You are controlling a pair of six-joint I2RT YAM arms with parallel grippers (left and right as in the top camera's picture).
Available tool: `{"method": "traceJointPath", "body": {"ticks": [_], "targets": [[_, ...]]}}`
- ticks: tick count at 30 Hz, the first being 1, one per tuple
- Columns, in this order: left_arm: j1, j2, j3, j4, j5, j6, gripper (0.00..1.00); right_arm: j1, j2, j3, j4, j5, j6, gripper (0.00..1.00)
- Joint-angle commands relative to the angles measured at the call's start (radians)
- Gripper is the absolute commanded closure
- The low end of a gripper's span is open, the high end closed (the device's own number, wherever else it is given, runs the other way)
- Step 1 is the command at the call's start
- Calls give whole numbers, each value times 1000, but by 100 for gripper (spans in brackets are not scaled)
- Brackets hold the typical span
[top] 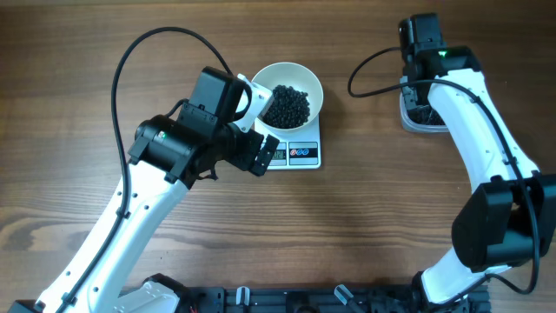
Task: Scoop item into bowl and weigh 150g on scale
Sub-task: 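Move the scoop with the right gripper back to the bean tub, then dip the pink scoop into the black beans with the right gripper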
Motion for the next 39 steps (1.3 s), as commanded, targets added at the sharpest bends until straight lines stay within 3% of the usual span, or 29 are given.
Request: {"method": "traceJointPath", "body": {"ticks": [1,9,18,22,39], "targets": [[3,-5,-3,2,-6,-2,0,3,11,-31,24,93,-9,96],[3,-5,-3,2,-6,-2,0,6,27,-48,34,44,-109,96],[3,-5,-3,2,-6,-2,0,13,77,-49,28,18,-109,96],[3,-5,-3,2,-6,-2,0,34,77,-49,-10,-128,-104,96],[3,-5,-3,2,-6,-3,0,25,53,-38,-26,-328,195,96]]}}
